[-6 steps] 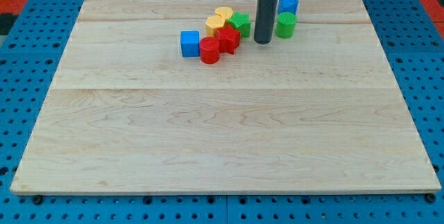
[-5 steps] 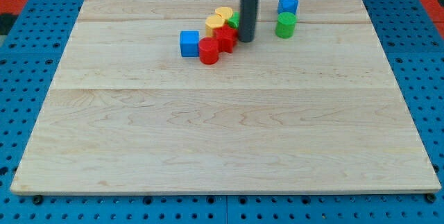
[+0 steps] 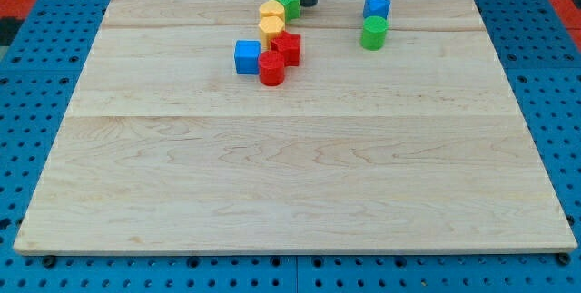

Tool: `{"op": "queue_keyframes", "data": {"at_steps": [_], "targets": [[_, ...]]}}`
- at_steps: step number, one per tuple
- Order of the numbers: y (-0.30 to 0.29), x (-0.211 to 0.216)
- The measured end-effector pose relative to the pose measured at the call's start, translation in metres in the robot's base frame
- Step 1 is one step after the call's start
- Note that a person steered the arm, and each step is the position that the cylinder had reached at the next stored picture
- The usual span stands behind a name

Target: Push the green star below the green circle

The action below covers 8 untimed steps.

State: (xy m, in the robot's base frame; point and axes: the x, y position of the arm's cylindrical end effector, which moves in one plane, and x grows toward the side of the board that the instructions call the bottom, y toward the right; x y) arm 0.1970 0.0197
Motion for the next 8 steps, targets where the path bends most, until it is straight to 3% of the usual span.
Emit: {"op": "queue_keyframes", "data": {"at_steps": [2,3,7,8], "targets": [[-0.087,0.011],[-0.087,0.036],[0.008,0.169],[0.013,0.159]]}}
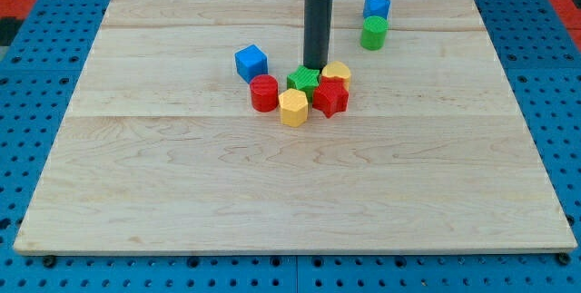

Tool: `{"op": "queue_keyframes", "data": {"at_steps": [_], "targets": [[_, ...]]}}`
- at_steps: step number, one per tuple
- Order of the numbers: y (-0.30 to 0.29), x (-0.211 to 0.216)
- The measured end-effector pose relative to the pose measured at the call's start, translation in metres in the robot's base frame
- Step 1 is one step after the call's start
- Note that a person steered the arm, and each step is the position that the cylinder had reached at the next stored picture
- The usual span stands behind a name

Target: Push the green star below the green circle

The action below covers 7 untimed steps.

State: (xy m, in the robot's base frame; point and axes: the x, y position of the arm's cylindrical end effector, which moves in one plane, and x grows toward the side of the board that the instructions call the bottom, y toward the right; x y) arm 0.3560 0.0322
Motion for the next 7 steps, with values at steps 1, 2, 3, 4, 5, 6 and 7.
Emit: {"op": "queue_keyframes", "data": {"at_steps": [1,2,3,4,5,6,7], "targets": [[0.043,0.024],[0.044,0.074],[0.013,0.093],[-0.036,0.091],[-0.040,0.066],[0.001,0.043],[0.032,0.027]]}}
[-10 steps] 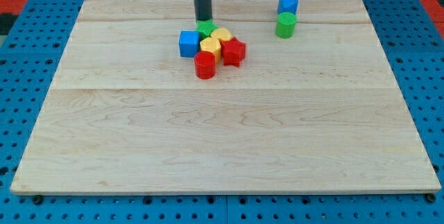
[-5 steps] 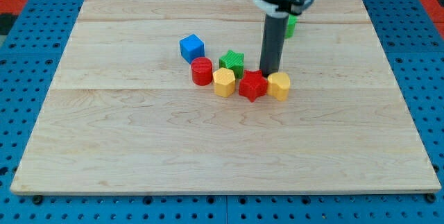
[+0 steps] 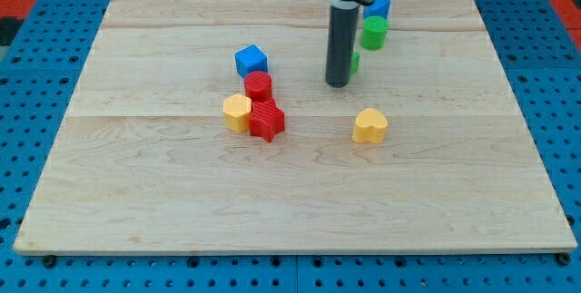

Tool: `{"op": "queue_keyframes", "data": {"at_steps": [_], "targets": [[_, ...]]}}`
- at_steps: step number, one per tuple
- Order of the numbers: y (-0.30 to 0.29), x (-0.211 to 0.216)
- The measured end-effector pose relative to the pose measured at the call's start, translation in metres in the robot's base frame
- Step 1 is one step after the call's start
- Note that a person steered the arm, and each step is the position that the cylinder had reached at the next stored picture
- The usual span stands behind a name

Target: Push the green star below the green circle

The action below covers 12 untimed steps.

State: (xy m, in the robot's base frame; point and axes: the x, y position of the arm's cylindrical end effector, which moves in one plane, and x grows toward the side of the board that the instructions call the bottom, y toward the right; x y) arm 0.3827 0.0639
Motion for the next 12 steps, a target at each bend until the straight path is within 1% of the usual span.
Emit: {"op": "queue_keyframes", "data": {"at_steps": [1,2,3,5,7,8,9,10,11,12], "targets": [[-0.025,0.003],[-0.063,0.003],[-0.050,-0.012],[-0.042,-0.019],[-0.005,-0.020],[-0.013,-0.020],[-0.025,-0.032],[0.005,-0.046],[0.035,-0.044],[-0.014,-0.044]]}}
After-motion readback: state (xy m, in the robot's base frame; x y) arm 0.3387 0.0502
